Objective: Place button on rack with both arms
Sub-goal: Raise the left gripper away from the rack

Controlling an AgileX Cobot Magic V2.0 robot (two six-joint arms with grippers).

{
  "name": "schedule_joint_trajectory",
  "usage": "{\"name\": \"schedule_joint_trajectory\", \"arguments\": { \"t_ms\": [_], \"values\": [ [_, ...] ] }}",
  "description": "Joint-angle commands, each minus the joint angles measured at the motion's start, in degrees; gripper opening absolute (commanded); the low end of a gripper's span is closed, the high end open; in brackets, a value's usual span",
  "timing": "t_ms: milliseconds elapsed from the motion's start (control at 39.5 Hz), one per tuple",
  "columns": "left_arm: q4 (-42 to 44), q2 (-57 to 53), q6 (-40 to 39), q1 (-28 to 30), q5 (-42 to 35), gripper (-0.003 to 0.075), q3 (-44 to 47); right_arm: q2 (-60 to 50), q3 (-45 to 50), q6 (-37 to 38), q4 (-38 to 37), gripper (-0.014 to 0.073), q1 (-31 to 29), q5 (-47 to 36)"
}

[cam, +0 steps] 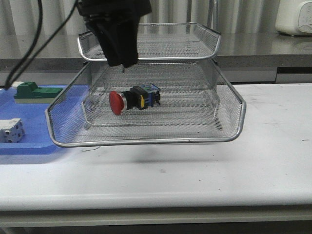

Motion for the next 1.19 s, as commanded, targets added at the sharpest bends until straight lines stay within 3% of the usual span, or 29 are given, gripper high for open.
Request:
{"name": "schedule_joint_trajectory", "arguments": {
  "t_ms": [0, 152, 506, 810, 1165],
  "values": [
    [1.3, -7.2, -2.1, 1.1, 3.4, 0.0005, 1.8, 0.7, -1.3, 0.0, 0.3, -0.0111, -0.1, -4.7],
    [1.3, -14.5, -4.8, 5.8, 1.3, -0.0019, 10.7, 0.7, -1.3, 0.0, 0.3, -0.0111, -0.1, -4.7],
    [0.8, -39.5, -10.8, 18.9, -21.0, -0.0019, 36.7, 0.7, -1.3, 0.0, 0.3, -0.0111, -0.1, -4.7],
    [0.8, -63.3, -10.8, 20.0, -42.3, -0.0019, 61.3, 0.7, -1.3, 0.0, 0.3, -0.0111, -0.1, -4.7],
    [0.8, -90.1, -10.8, 20.0, -52.2, -0.0019, 76.7, 0.7, -1.3, 0.0, 0.3, -0.0111, -0.1, -4.7]
  ]
}}
